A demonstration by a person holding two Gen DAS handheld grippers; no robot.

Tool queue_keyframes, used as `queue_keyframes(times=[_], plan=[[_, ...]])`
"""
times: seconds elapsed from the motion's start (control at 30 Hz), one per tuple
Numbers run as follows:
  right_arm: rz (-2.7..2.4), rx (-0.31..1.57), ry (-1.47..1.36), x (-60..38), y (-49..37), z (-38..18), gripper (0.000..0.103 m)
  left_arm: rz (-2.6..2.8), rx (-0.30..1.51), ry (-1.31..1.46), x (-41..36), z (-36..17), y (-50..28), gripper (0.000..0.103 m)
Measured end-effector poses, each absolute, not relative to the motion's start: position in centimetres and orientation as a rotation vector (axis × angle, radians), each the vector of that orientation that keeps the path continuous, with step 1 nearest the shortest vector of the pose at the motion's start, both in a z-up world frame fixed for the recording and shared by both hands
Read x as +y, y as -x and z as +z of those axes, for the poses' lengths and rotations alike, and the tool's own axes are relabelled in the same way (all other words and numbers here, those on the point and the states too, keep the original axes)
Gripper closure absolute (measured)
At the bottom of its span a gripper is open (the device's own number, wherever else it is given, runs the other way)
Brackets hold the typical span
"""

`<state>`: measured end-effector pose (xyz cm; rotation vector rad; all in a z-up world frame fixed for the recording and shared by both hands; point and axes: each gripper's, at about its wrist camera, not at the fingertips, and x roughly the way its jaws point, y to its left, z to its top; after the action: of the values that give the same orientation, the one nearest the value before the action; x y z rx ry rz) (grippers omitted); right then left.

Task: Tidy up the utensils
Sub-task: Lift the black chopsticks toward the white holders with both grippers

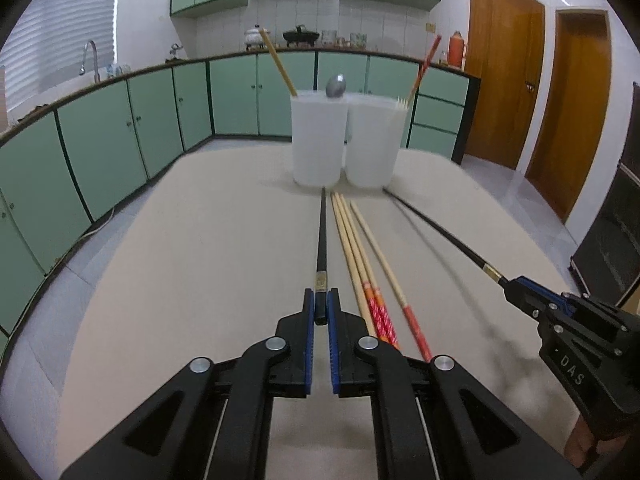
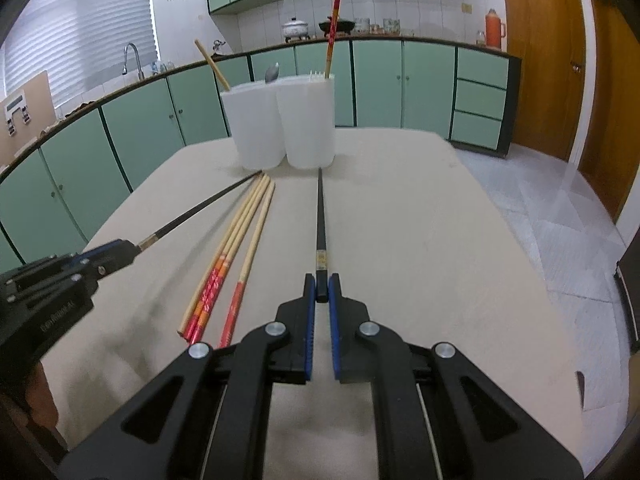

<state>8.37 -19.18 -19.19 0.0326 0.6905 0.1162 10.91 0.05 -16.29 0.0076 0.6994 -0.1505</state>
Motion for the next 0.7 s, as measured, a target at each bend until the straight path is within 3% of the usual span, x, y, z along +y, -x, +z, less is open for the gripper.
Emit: queue_keyframes(times=[0.7], plan=[[0.234, 0.481, -0.081, -21.8, -12.1, -4.7, 0.097, -0.199, 0.42, 0.043, 1.9, -2.9, -13.4, 0.097]])
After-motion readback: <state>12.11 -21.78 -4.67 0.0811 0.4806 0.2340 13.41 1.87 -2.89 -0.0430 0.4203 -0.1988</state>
